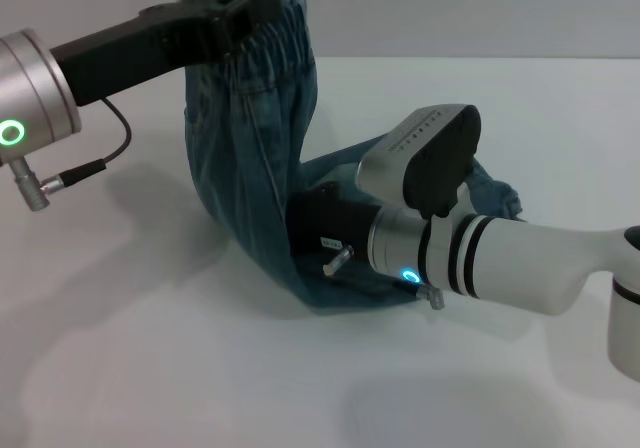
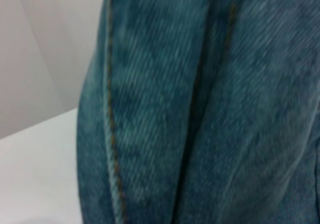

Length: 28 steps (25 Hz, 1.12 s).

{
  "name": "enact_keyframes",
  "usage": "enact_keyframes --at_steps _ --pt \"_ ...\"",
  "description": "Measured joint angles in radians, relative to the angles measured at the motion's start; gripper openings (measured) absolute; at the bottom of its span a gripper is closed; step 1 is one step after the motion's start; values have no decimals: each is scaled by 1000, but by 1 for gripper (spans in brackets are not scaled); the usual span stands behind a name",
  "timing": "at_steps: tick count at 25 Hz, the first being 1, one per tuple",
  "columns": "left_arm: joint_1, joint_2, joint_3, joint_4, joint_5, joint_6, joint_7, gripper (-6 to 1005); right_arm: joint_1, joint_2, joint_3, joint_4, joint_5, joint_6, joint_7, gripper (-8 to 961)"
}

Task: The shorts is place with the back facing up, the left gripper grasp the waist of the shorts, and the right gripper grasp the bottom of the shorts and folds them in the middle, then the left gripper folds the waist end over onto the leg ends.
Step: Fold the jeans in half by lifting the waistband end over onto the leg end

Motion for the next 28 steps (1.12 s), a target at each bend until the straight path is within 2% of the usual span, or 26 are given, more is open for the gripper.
enact_keyframes --at_steps 6,11,16,20,24,28 --pt "-6 1 3 20 -31 -3 26 29 -19 -5 27 -5 1 -53 -7 117" --pt "-8 1 4 34 -32 1 30 20 -95 -13 140 -11 -21 -58 -37 119" --pt "-21 -1 7 58 -35 11 41 14 -177 -20 296 4 -86 -48 -56 120" --pt "-58 -4 23 124 -63 32 68 13 -228 -13 408 30 -165 -35 -58 121" --pt "-86 -3 45 184 -112 41 110 13 -258 -12 425 52 -168 4 -53 122" --pt "-89 -3 45 188 -120 42 114 13 -259 -10 377 72 -166 54 -7 123"
